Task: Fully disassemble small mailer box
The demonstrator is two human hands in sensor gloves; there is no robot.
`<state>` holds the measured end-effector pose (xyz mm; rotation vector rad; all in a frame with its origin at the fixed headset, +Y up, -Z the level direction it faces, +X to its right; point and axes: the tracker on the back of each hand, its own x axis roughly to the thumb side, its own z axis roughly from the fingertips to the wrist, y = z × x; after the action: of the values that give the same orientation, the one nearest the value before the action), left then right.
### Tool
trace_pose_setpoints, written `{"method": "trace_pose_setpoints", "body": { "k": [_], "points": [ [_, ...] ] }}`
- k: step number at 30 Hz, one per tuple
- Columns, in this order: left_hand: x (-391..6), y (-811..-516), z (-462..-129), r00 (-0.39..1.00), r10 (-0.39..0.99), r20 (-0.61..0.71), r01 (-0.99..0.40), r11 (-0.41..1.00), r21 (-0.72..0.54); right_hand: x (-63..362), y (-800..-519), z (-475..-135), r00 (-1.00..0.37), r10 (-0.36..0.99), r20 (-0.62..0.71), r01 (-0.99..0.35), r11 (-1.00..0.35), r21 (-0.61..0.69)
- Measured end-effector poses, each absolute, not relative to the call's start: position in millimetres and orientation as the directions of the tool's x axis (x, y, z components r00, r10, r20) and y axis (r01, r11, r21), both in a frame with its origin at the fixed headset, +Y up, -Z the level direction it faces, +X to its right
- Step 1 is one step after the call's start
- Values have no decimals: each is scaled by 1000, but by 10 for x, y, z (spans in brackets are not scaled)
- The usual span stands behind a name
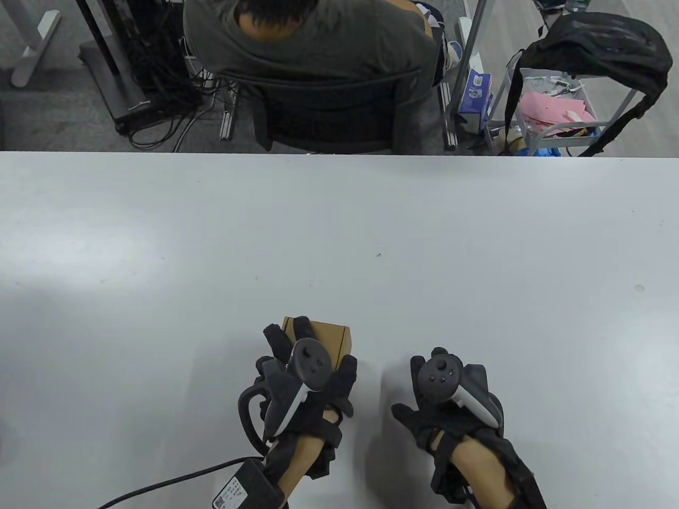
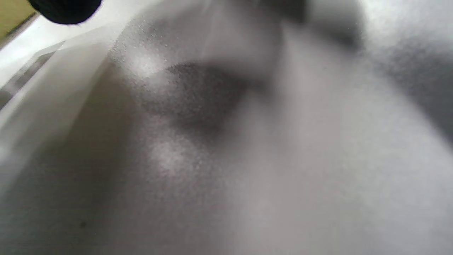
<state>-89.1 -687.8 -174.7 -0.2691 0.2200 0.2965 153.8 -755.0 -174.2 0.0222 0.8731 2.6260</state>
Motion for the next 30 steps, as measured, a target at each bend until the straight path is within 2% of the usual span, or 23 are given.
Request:
{"method": "trace_pose_setpoints", "body": {
  "k": [8, 14, 22, 28, 30],
  "points": [
    [-753, -6946, -1625, 949, 211, -235, -260, 943, -205, 1567, -7570, -1755, -930, 348, -121, -350, -730, 587],
    [-648, -6996, -1552, 962, 163, -219, -216, 945, -247, 1568, -7567, -1758, -930, 346, -123, -350, -731, 586],
    [-577, -7024, -1506, 976, 96, -197, -138, 967, -213, 1581, -7567, -1769, -930, 342, -134, -352, -727, 590],
    [-745, -6919, -1503, 967, 163, -196, -205, 954, -220, 1581, -7566, -1778, -928, 349, -132, -356, -721, 594],
    [-900, -6771, -1502, 949, 257, -185, -279, 954, -106, 1602, -7541, -1788, -919, 370, -137, -377, -718, 585]
  ]
}}
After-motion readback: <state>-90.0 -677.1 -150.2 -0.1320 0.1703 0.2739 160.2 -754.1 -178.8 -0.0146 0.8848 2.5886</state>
